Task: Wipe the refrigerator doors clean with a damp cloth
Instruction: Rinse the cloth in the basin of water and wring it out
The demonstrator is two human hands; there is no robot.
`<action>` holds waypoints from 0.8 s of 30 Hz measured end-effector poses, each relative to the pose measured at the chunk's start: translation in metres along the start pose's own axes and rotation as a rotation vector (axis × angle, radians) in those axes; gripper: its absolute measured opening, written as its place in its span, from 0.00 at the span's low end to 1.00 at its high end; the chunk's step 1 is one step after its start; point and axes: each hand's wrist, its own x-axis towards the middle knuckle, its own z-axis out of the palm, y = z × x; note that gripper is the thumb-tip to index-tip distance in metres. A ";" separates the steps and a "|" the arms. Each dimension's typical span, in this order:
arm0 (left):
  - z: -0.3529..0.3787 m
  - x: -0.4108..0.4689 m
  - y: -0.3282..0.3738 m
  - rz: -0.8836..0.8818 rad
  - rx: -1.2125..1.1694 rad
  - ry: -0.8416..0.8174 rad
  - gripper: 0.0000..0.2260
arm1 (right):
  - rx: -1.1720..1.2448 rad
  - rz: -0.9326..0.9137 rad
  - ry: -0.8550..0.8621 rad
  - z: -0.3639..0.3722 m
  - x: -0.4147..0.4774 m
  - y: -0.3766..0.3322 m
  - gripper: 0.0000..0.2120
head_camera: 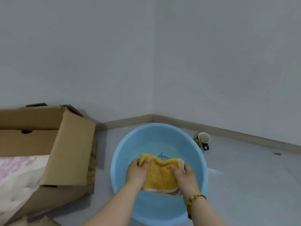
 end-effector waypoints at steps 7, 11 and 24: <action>0.067 0.108 -0.102 -0.146 -0.049 0.100 0.22 | -0.191 0.017 0.028 0.047 0.120 0.111 0.10; 0.089 0.156 -0.119 -0.060 0.052 0.144 0.23 | -0.343 -0.079 0.061 0.063 0.173 0.133 0.13; 0.097 0.184 -0.128 -0.067 0.169 0.129 0.23 | -0.562 -0.087 0.030 0.071 0.206 0.145 0.13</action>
